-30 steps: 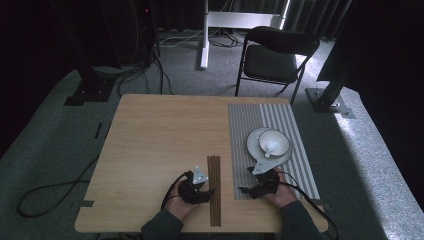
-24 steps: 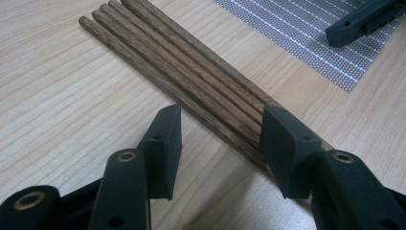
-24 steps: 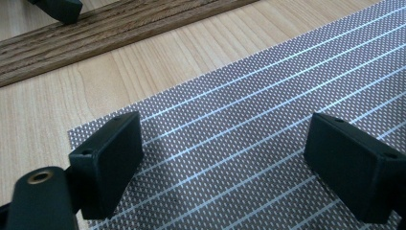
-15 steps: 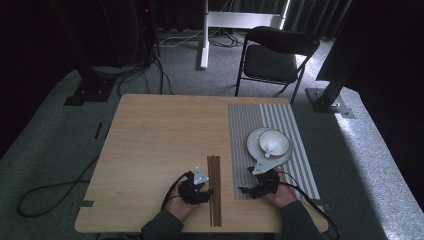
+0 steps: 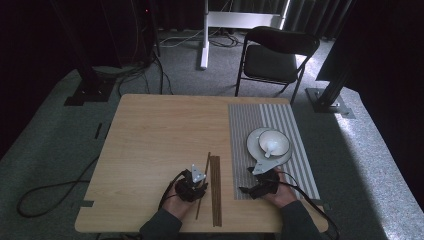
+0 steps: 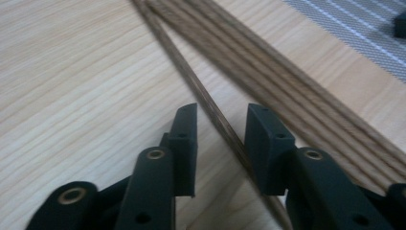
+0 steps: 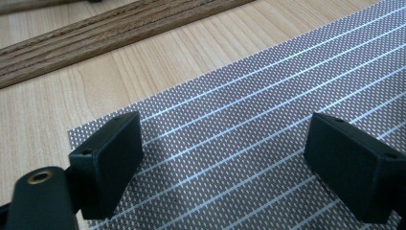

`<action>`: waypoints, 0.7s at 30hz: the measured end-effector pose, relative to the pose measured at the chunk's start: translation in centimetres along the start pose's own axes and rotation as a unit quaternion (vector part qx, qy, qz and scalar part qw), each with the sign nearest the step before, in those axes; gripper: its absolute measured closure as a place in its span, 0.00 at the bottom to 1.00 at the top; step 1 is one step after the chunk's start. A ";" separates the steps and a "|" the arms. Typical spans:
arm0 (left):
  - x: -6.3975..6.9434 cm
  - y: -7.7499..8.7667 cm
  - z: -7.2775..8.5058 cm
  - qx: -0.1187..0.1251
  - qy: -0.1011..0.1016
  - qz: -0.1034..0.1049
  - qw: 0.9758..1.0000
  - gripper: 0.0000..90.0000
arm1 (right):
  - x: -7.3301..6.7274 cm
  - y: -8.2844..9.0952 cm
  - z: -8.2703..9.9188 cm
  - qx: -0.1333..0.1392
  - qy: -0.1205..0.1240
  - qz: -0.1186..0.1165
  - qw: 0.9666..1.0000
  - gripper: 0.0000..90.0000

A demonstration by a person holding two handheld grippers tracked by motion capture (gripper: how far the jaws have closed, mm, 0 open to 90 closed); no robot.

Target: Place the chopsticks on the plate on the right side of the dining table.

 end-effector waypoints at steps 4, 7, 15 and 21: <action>-0.8 0.1 0.1 -0.001 0.014 -0.010 1.000 0.80 | 0.0 0.0 0.0 0.000 0.000 0.000 1.000 0.14; -1.3 0.1 0.2 -0.002 0.023 -0.012 1.000 0.83 | 0.0 0.0 0.0 0.000 0.000 0.000 1.000 0.14; -3.3 0.2 0.4 -0.005 0.058 -0.012 0.998 0.93 | 0.0 0.0 0.0 0.000 0.000 0.000 1.000 0.14; -4.2 0.1 0.4 -0.006 0.069 -0.011 0.998 0.94 | 0.0 0.0 0.0 0.000 0.000 0.000 1.000 0.14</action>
Point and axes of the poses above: each handheld gripper's, and its own axes: y roughly backward along the jaws, z roughly out of its underside, x roughly to its right, the point moved 10 cm from there along -y, roughly forward along the jaws, and after that the axes turned 1 degree about -z, right-handed, at the moved point
